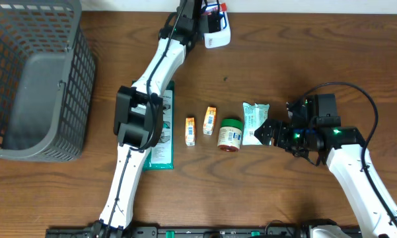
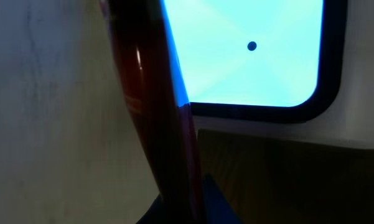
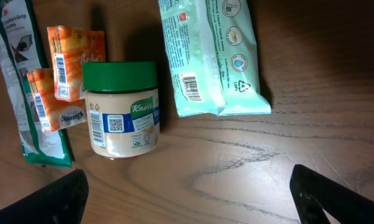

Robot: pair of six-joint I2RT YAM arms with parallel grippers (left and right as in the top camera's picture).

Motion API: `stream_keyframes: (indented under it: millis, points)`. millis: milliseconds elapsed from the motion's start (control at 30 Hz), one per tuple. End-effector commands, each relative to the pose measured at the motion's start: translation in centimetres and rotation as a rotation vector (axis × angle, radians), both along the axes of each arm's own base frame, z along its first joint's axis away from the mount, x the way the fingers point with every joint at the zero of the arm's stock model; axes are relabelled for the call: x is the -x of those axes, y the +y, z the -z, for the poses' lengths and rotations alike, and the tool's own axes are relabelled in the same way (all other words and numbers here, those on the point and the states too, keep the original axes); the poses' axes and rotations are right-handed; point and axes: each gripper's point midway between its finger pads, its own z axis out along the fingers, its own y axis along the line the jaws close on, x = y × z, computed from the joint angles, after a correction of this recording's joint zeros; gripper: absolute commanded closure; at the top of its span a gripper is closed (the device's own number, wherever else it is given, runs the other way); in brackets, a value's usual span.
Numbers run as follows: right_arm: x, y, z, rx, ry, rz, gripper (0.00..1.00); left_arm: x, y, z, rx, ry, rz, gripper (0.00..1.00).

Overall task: Scan the item barcode
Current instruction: 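Raise the sachet with the left gripper to the white scanner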

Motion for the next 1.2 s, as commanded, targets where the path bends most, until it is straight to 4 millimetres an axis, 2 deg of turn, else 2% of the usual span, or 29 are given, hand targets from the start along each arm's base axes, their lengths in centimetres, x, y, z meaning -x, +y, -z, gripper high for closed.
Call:
stream_keyframes:
  millis: [0, 67, 200, 467, 633, 767, 867, 967, 1033, 1133, 1167]
  points:
    - [0.2, 0.2, 0.0, 0.006, -0.006, -0.019, 0.01, -0.3, 0.4, 2.3, -0.049, 0.015, 0.011, 0.93]
    - [0.2, 0.2, 0.0, 0.006, -0.006, -0.019, 0.01, -0.4, 0.6, 3.0, -0.057, 0.020, 0.005, 0.93]
    - [0.2, 0.2, 0.0, 0.006, -0.006, -0.019, 0.01, -0.6, 0.7, 3.1, -0.060, 0.011, -0.004, 0.93]
    - [0.3, 0.2, 0.0, 0.006, -0.006, -0.019, 0.01, -1.9, 0.8, 0.4, -0.044, -0.095, -0.039, 0.93]
    - [0.3, 0.2, 0.0, 0.006, -0.006, -0.019, 0.01, -1.9, 0.3, -4.3, 0.083, -0.149, -0.096, 0.93]
    - [0.2, 0.2, 0.0, 0.006, -0.006, -0.019, 0.01, -0.7, 0.1, -10.3, 0.261, -0.167, -0.148, 0.93]
    - [0.3, 0.2, 0.0, 0.005, -0.006, -0.019, 0.01, 1.9, -0.7, -14.9, 0.461, -0.095, -0.169, 0.93]
    - [0.2, 0.2, 0.0, 0.006, -0.006, -0.019, 0.01, 6.5, -2.0, -18.3, 0.701, 0.098, -0.199, 0.93]
    - [0.2, 0.2, 0.0, 0.006, -0.006, -0.019, 0.01, 10.5, -2.8, -19.0, 0.806, 0.288, -0.218, 0.93]
    - [0.2, 0.2, 0.0, 0.006, -0.006, -0.019, 0.01, 17.6, -4.5, -19.3, 0.896, 0.618, -0.200, 0.93]
    - [0.2, 0.2, 0.0, 0.006, -0.006, -0.019, 0.01, 19.3, -4.8, -19.3, 0.911, 0.694, -0.197, 0.93]
